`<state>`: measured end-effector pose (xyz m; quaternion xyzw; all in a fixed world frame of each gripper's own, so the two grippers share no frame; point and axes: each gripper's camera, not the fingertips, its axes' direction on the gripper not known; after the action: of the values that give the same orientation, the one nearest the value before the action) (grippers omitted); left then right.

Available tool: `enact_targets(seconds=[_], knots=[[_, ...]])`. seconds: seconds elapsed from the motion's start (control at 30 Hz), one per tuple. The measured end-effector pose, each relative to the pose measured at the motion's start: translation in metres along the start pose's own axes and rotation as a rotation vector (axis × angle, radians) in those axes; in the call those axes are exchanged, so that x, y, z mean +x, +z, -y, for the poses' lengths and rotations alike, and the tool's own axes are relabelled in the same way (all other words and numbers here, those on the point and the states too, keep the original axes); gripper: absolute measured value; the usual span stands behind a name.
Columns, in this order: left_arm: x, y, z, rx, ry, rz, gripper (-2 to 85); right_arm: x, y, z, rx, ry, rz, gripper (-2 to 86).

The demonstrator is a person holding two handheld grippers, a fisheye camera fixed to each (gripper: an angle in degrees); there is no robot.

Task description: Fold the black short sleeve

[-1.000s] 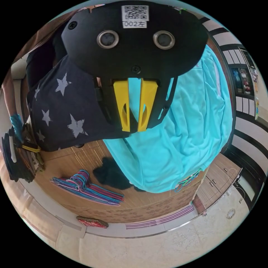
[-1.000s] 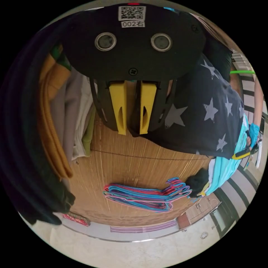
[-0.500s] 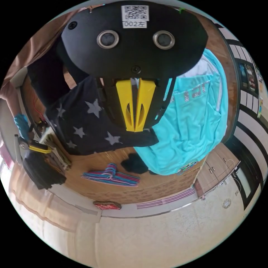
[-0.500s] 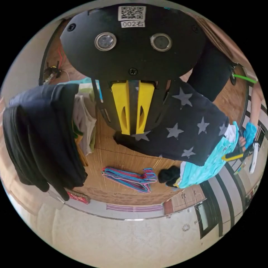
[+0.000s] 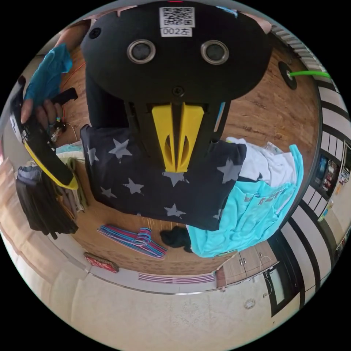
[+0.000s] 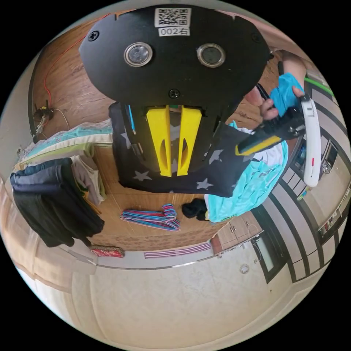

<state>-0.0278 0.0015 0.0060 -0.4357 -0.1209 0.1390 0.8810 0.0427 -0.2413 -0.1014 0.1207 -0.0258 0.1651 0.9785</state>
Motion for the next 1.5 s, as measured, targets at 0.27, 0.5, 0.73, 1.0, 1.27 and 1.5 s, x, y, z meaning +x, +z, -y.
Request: enact_targets(seconds=[0.27, 0.5, 0.73, 1.0, 1.27, 1.5], knots=[[0.036, -0.012, -0.057, -0.004, 0.055, 0.131, -1.0, -0.064, -0.041, -0.034, -0.003, -0.127, 0.064, 0.1], [0.036, -0.018, -0.095, 0.104, 0.074, -0.019, -1.0, -0.090, -0.061, -0.061, -0.014, -0.218, 0.080, -0.3], [0.042, -0.023, -0.122, 0.151, 0.121, -0.065, -1.0, -0.100, -0.074, -0.084, -0.009, -0.281, 0.090, -0.8], [0.058, -0.018, -0.145, 0.149, 0.151, -0.040, -1.0, -0.089, -0.085, -0.101, -0.010, -0.260, 0.105, -0.9], [0.060, -0.010, -0.157, 0.174, 0.159, -0.006, -1.0, -0.088, -0.081, -0.113, -0.030, -0.276, 0.060, -0.9], [0.059, -0.003, -0.159, 0.214, 0.200, 0.043, -1.0, -0.086, -0.071, -0.116, -0.062, -0.346, 0.042, -0.9]])
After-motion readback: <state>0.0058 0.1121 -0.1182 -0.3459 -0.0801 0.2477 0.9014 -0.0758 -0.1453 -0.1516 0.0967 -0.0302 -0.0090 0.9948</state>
